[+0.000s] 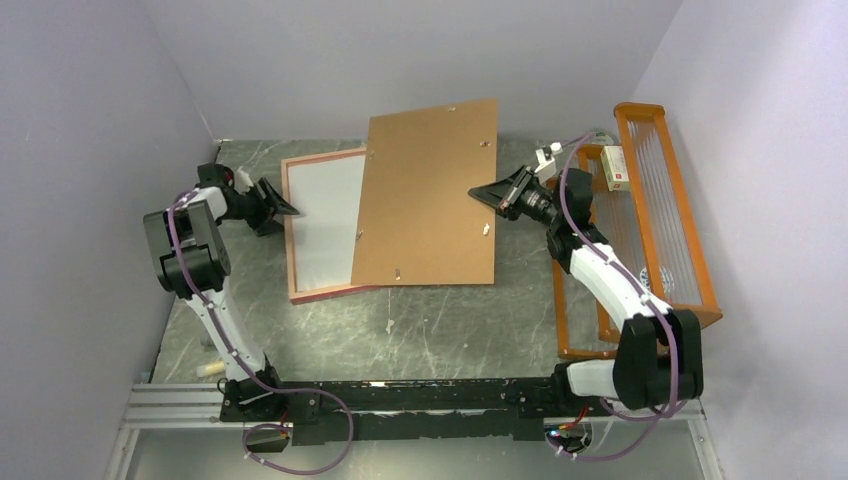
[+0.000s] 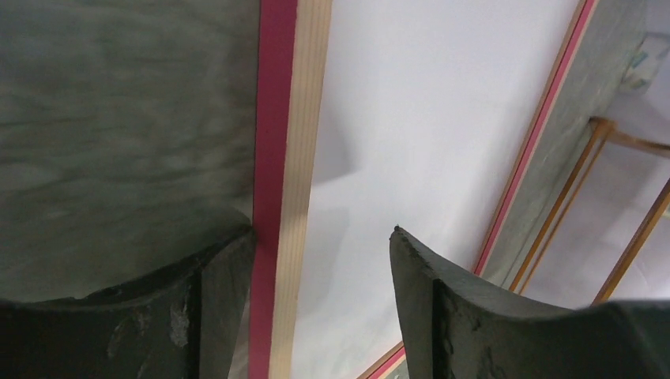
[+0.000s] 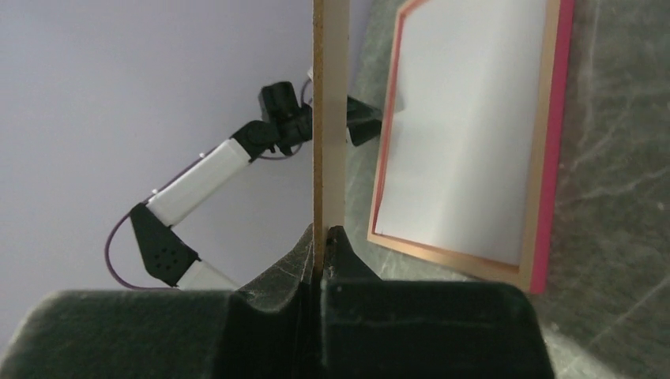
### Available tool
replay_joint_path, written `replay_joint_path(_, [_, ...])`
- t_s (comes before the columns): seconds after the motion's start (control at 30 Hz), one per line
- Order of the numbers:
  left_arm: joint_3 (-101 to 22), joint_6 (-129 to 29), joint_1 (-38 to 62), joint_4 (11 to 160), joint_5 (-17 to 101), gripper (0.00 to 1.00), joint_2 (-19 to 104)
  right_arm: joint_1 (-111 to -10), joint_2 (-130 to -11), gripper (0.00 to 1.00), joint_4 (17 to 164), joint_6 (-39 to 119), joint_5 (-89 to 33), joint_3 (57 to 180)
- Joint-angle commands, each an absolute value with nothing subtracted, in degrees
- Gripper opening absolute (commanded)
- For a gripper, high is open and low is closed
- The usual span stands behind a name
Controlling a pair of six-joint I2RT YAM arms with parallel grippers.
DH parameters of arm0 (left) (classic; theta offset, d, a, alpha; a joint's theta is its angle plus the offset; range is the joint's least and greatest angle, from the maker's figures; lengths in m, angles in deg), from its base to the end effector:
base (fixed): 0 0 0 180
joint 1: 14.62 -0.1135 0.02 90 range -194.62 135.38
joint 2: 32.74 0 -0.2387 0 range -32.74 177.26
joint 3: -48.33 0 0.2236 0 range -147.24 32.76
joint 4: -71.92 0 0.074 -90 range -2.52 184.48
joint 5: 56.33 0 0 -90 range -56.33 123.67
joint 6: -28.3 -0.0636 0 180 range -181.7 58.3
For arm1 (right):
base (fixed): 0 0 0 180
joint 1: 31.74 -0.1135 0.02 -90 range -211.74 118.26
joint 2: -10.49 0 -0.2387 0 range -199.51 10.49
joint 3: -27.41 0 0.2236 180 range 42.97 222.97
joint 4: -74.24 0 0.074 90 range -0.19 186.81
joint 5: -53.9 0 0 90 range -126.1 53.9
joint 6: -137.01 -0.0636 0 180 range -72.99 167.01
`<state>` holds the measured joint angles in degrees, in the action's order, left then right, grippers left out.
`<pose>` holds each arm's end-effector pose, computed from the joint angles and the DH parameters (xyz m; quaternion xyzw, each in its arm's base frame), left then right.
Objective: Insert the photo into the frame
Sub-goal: Move the photo frame to the center of the board.
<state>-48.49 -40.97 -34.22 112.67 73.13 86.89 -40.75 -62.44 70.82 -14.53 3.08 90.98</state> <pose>0.3894 0.0957 0.1241 -0.2434 0.8868 -0.3307 0.2120 0.2833 0.0856 0.2926 0.1084 0.7269 0.5676 0.3711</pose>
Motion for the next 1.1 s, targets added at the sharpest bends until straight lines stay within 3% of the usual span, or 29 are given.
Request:
replay_joint_path(0.0, [-46.4, -40.5, -30.2, 110.7, 74.6, 0.68, 86.8, -41.0, -65.9, 0.00, 67.8, -15.7, 7.8, 94.8])
replay_joint_path(0.27, [-46.4, -38.8, -29.8, 107.9, 68.0, 0.68, 84.9, -41.6, -72.5, 0.00, 69.2, -15.6, 9.8, 98.4])
replay_joint_path(0.43, [-49.2, -40.0, -29.1, 109.2, 66.9, 0.53, 87.3, -41.6, -73.3, 0.00, 70.5, -14.6, 10.0, 98.6])
replay_joint_path(0.67, [-51.7, -45.8, -26.3, 115.0, 58.2, 0.42, 88.8, -41.6, -73.8, 0.00, 71.8, -13.6, 9.9, 98.3])
replay_joint_path(0.83, [-53.2, -49.9, -25.3, 116.7, 58.9, 0.33, 90.4, -41.7, -73.9, 0.00, 73.3, -12.7, 9.8, 98.2])
replay_joint_path(1.07, [-53.7, -57.4, -23.4, 118.6, 59.6, 0.06, 90.8, -41.6, -73.5, 0.00, 75.5, -11.8, 10.0, 98.3])
